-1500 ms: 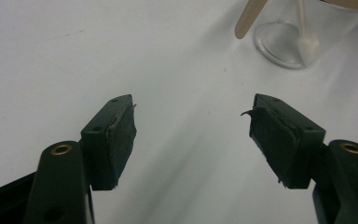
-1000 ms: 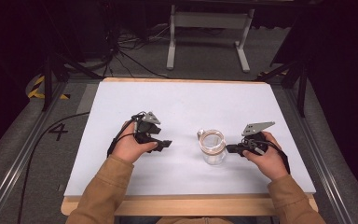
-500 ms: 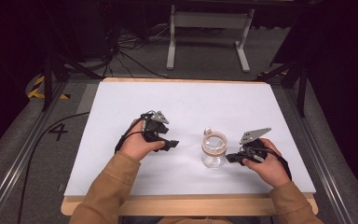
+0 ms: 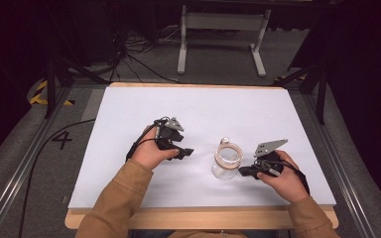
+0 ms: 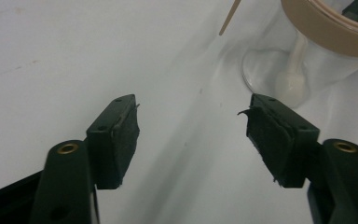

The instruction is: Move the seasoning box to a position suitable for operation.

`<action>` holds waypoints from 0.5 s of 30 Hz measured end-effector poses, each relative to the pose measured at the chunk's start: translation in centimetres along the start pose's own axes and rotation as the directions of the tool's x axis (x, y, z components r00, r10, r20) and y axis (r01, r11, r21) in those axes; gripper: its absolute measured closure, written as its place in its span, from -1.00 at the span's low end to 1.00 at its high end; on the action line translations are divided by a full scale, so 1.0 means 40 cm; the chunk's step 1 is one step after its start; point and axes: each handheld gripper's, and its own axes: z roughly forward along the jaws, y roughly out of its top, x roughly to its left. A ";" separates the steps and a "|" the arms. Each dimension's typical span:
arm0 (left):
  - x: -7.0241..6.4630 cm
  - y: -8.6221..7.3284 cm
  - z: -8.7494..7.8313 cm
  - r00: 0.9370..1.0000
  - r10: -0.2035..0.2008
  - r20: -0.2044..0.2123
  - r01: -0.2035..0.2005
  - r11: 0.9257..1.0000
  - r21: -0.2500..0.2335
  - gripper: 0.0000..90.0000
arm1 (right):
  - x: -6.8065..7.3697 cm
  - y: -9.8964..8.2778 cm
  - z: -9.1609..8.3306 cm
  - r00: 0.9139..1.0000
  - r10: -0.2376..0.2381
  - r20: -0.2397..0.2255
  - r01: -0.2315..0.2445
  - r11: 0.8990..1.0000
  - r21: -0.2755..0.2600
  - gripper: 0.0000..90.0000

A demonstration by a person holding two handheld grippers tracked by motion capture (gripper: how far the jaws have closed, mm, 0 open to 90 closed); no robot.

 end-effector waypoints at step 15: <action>-0.029 0.040 -0.020 0.997 0.031 0.071 -0.018 0.985 -0.173 0.76 | -0.034 -0.022 -0.093 0.995 0.068 0.067 -0.061 0.992 -0.107 1.00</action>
